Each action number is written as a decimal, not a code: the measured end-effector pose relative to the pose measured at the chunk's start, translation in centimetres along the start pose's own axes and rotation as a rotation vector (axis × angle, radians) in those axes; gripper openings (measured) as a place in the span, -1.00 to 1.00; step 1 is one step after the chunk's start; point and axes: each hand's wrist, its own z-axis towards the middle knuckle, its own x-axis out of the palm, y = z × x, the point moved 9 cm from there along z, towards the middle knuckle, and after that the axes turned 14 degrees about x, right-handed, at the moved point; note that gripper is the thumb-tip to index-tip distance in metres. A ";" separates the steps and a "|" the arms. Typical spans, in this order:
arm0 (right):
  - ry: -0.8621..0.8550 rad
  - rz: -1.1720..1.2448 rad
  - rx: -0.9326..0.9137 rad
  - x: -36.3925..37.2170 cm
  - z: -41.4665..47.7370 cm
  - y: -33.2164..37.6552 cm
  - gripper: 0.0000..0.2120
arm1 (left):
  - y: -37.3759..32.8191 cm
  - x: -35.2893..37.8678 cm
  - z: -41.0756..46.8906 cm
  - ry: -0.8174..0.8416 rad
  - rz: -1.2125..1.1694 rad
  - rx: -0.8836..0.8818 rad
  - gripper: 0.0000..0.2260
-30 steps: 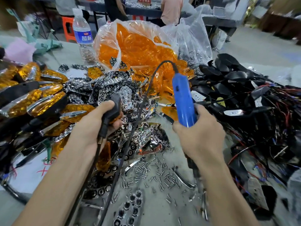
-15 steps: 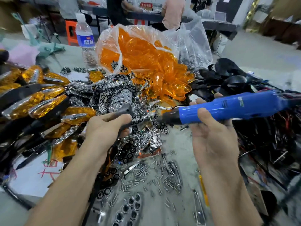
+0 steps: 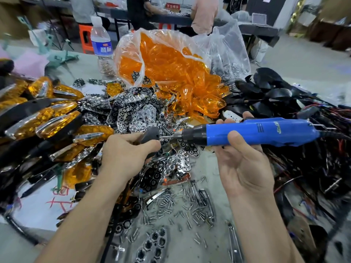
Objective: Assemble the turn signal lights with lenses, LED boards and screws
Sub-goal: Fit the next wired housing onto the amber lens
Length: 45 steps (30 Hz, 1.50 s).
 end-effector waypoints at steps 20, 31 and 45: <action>0.023 -0.009 -0.003 0.3 -0.2 0.0 -0.47 | -2.2 -0.9 -0.6 -0.032 0.299 0.126 -0.68; -0.002 -0.009 0.008 0.1 -0.1 0.0 -0.55 | -2.2 -0.6 -0.6 -0.009 0.292 0.132 -0.83; -0.007 0.016 0.029 -0.3 0.1 0.2 -0.51 | -1.8 -0.4 -0.4 0.011 0.316 0.121 -0.88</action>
